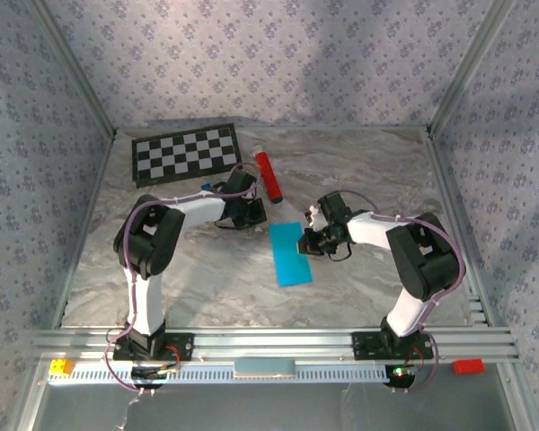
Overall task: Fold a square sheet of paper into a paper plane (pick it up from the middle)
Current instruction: First fold the square sheet of paper in half at the center of the table.
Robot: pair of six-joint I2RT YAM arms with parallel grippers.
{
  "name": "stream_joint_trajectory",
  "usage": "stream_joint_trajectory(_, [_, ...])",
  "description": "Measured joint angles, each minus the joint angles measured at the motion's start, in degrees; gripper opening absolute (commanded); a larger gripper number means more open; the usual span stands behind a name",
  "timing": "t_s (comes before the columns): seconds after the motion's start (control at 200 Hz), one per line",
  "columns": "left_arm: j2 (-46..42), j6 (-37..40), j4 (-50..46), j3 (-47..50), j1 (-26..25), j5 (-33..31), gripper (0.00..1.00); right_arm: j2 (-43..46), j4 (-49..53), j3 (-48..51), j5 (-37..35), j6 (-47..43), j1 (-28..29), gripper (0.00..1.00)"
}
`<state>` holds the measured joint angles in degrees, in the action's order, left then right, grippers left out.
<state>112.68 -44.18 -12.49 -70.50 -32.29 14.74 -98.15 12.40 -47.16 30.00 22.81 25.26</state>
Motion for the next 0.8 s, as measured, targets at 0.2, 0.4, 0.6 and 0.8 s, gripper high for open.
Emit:
stream_joint_trajectory(0.2, [-6.2,1.6,-4.7,-0.2,-1.5,-2.3,0.12,0.0,0.0,0.0,0.0,0.0,0.0,0.0])
stream_joint_trajectory(0.4, [-10.3,1.4,-1.9,1.6,-5.7,2.4,0.12,0.0,0.0,0.0,0.0,0.0,0.0,0.0])
stream_joint_trajectory(0.6, [-9.9,-1.4,3.2,9.0,-9.4,7.3,0.12,0.0,0.0,0.0,0.0,0.0,0.0,0.0])
stream_joint_trajectory(0.8, [-8.3,-4.0,7.6,14.2,-9.8,8.0,0.12,0.0,0.0,0.0,0.0,0.0,0.0,0.0])
